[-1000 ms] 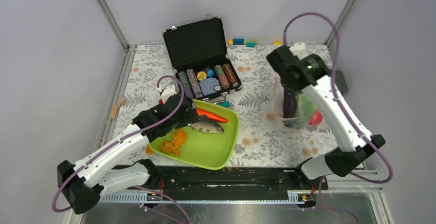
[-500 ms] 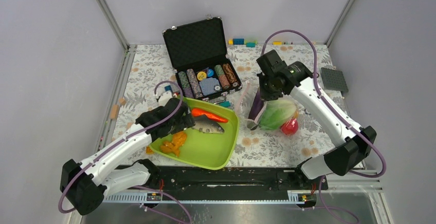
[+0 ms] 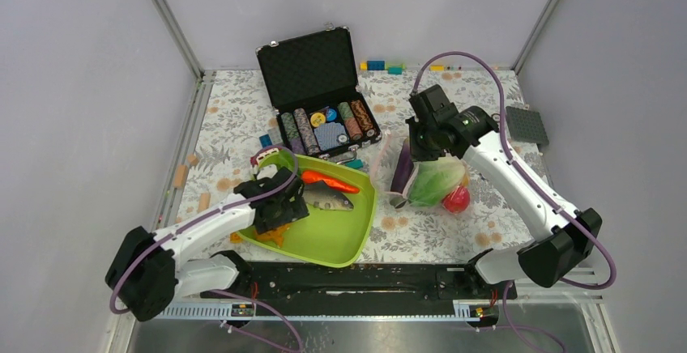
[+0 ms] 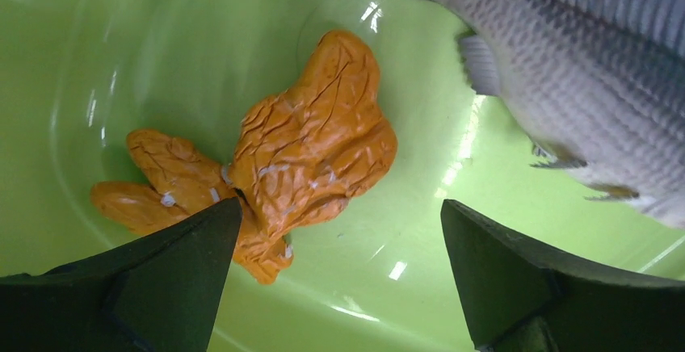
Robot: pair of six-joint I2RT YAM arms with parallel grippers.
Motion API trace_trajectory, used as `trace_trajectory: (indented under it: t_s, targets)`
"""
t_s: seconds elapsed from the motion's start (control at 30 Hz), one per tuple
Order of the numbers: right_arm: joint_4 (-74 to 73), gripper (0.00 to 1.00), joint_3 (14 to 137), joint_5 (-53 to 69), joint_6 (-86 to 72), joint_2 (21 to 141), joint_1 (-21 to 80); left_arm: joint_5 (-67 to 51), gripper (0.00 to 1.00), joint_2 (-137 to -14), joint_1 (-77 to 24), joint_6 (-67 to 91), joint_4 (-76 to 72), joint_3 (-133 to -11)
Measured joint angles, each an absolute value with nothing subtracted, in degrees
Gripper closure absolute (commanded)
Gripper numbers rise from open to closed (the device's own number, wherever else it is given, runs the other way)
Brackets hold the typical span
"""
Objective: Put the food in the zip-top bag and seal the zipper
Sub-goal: Pick up the fake vegetable from the bin.
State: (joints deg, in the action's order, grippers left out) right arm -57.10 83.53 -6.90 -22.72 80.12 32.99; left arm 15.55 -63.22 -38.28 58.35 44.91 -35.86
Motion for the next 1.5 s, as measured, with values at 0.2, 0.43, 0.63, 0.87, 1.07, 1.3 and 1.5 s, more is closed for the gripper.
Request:
trace_trajectory:
  t_s: [0.2,0.43,0.63,0.87,1.07,1.3,1.5]
  targets:
    - [-56.0,0.89,82.6,-6.9,-22.7,79.6,33.0,16.0,0.17,-68.7,-38.3,59.0,41.5,-35.6]
    - [-55.8,0.89,82.4,-7.1,-22.7,79.1,33.0,17.8,0.42,-71.8,-38.2,58.7,40.6,-36.5]
    - [-55.8,0.89,82.2,-7.4,-22.7,78.8,33.0,17.9,0.61,-72.8,-38.2,58.5,39.7,-37.2]
    - [-55.7,0.89,81.1,-7.5,-22.7,76.8,33.0,16.9,0.65,-70.3,-38.2,58.6,38.2,-36.9]
    - [-55.4,0.89,80.8,-7.5,-22.7,75.0,33.0,16.2,0.67,-61.1,-38.2,58.7,39.2,-36.9]
    - [-55.0,0.89,80.8,-7.2,-22.6,75.0,33.0,15.2,0.69,-51.1,-38.2,57.7,41.3,-37.3]
    - [-54.5,0.89,80.7,-5.5,-22.5,74.9,33.0,5.1,0.7,-44.0,-39.3,49.8,33.6,-39.9]
